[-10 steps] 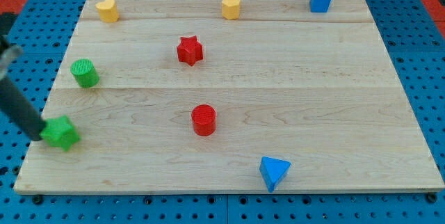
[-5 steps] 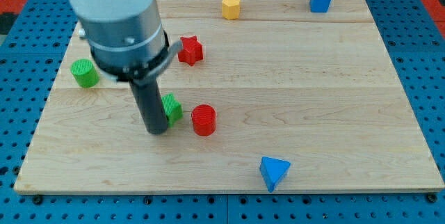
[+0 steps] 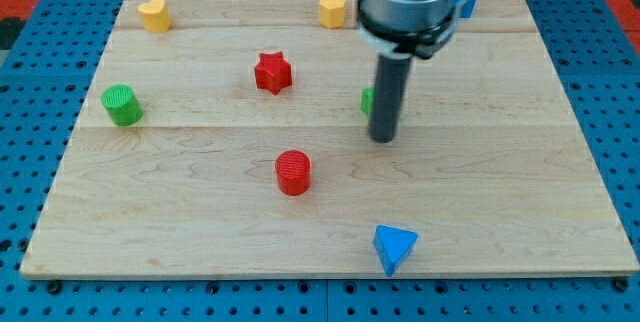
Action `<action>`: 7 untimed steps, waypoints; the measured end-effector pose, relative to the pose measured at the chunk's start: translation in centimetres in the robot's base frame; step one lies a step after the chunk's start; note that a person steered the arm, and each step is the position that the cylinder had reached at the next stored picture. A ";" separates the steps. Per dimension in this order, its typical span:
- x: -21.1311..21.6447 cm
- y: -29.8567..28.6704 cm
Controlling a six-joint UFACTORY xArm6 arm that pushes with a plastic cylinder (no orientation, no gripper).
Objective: Push the green star right top diagonal to the red circle
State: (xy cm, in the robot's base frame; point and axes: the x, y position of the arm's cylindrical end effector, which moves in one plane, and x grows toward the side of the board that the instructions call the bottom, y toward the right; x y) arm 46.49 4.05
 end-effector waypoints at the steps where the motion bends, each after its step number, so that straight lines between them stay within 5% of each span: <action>1: -3.0 -1.8; 2: -6.0 1.3; 3: -4.8 9.3; 7: -3.1 8.5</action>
